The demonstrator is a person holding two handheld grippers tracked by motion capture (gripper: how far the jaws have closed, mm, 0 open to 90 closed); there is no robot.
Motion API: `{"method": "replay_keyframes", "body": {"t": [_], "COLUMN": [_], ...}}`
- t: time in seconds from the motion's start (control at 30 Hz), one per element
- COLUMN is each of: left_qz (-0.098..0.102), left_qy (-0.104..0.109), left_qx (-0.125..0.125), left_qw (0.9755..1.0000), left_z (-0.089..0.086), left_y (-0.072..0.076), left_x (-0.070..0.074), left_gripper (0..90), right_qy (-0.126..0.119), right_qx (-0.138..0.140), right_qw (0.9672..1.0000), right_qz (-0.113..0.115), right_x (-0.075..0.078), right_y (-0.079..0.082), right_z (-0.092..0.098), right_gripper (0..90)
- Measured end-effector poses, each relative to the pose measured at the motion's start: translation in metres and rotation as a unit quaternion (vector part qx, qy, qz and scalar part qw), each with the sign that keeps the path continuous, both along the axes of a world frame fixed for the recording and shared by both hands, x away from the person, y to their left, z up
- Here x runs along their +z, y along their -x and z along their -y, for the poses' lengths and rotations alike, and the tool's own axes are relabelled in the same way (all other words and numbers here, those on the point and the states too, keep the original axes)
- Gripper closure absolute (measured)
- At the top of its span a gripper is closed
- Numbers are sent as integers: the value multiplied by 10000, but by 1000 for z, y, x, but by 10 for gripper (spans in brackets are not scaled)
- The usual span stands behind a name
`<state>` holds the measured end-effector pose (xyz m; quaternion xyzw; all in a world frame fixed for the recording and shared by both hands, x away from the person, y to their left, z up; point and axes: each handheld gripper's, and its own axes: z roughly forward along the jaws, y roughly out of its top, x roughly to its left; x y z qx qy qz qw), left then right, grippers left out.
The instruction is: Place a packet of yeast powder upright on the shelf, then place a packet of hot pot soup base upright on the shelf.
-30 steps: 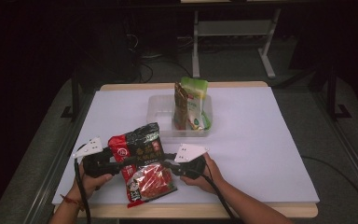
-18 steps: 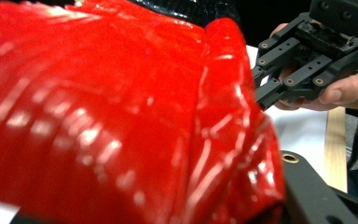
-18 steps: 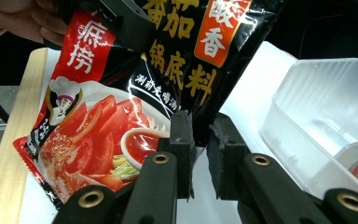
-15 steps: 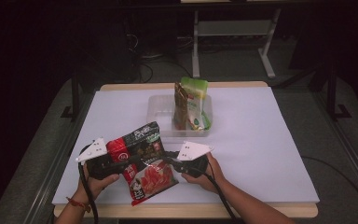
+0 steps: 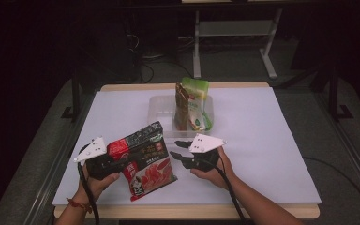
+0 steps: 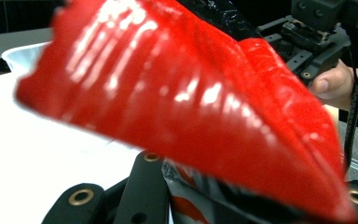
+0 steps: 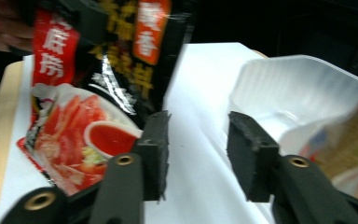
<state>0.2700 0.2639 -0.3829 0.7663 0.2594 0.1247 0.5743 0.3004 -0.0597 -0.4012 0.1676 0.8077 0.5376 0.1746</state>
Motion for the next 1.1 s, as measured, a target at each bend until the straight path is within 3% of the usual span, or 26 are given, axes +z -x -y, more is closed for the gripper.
{"method": "replay_keyframes", "body": {"t": [0.2, 0.53, 0.8, 0.93, 1.1], "left_qz": [31, 39, 103, 104, 104], "left_qy": [25, 37, 30, 50, -5], "left_qx": [-26, 42, 163, 294, 457], "left_qw": [10000, 10000, 9998, 9995, 9989], "left_z": [1, 0, 2, 0, 2], "left_y": [-1, -1, 2, 2, 2], "left_x": [3, 5, 10, 13, 18], "left_gripper": [768, 782, 795, 804, 810], "right_qy": [168, 262, 278, 479, 532], "right_qx": [-95, -245, -322, -405, -687], "right_qw": [9998, 9991, 9985, 9973, 9948], "right_qz": [-93, -233, -341, -391, -528], "right_x": [2, 3, 5, 3, 0], "right_y": [-2, -8, -4, 1, 5], "right_z": [7, 19, 27, 44, 79], "right_gripper": [491, 448, 417, 406, 391]}}
